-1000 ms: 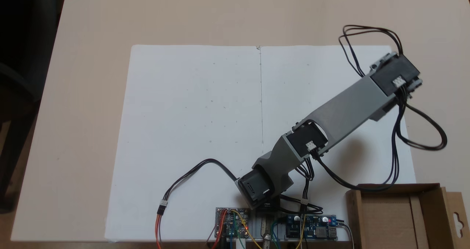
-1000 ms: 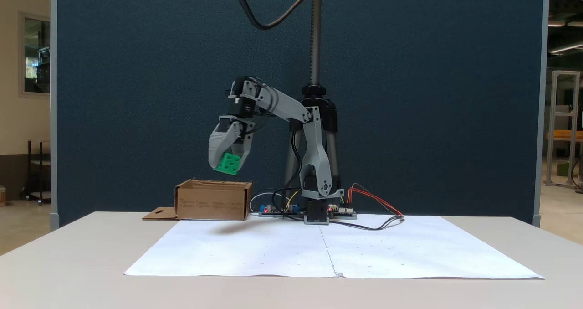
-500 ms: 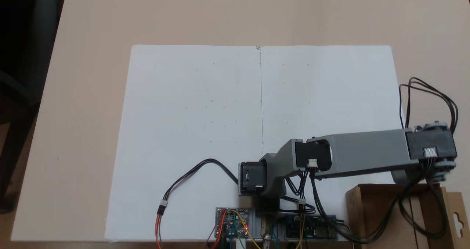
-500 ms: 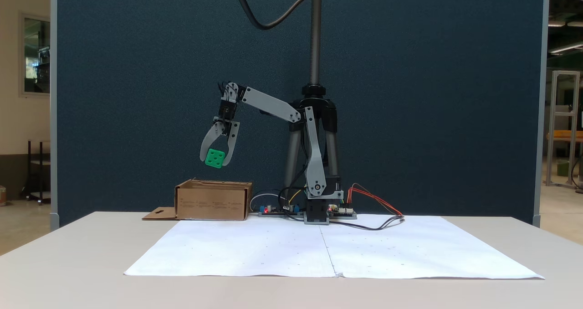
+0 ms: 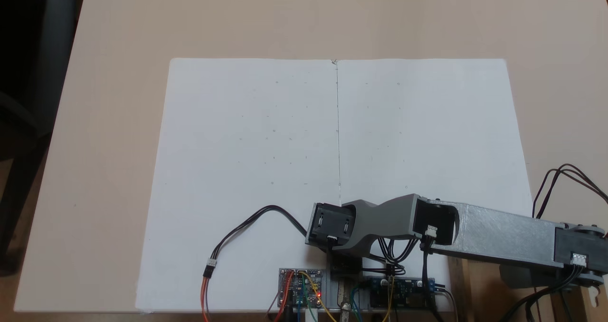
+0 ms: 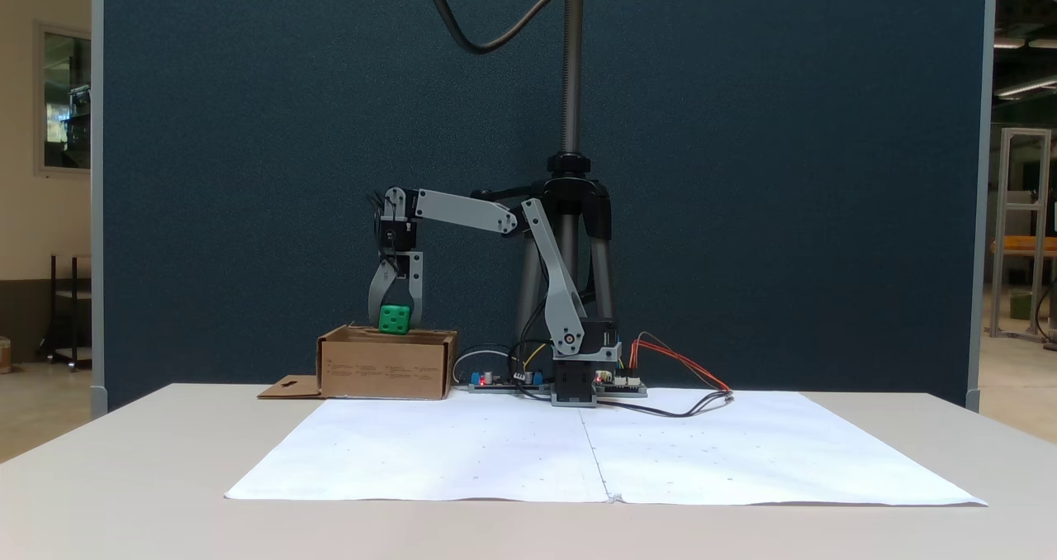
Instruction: Grasp a green dice and put it in the bin.
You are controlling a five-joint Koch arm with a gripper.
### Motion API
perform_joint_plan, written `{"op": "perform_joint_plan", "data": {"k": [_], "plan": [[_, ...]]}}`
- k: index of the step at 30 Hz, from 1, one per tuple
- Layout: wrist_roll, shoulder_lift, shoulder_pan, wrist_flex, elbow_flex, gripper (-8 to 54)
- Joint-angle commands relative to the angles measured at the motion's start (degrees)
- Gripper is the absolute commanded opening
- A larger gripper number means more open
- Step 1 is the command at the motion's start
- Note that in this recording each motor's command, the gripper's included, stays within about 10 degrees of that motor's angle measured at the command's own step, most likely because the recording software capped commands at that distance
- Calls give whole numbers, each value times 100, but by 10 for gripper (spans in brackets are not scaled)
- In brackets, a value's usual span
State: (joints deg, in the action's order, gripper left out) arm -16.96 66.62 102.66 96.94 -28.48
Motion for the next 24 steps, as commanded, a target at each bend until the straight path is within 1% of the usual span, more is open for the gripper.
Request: {"op": "perform_joint_plan", "data": {"k": [1, 2, 3, 10, 12, 19, 24], "plan": [[-475, 18, 35, 26, 369, 350], [-475, -18, 35, 26, 369, 392], [-475, -26, 35, 18, 369, 403], [-431, -26, -44, -202, 369, 403], [-272, 26, -88, -334, 369, 403], [1046, 1187, -554, -1072, 378, 403], [1863, 1951, -1521, -1318, 387, 405]]}}
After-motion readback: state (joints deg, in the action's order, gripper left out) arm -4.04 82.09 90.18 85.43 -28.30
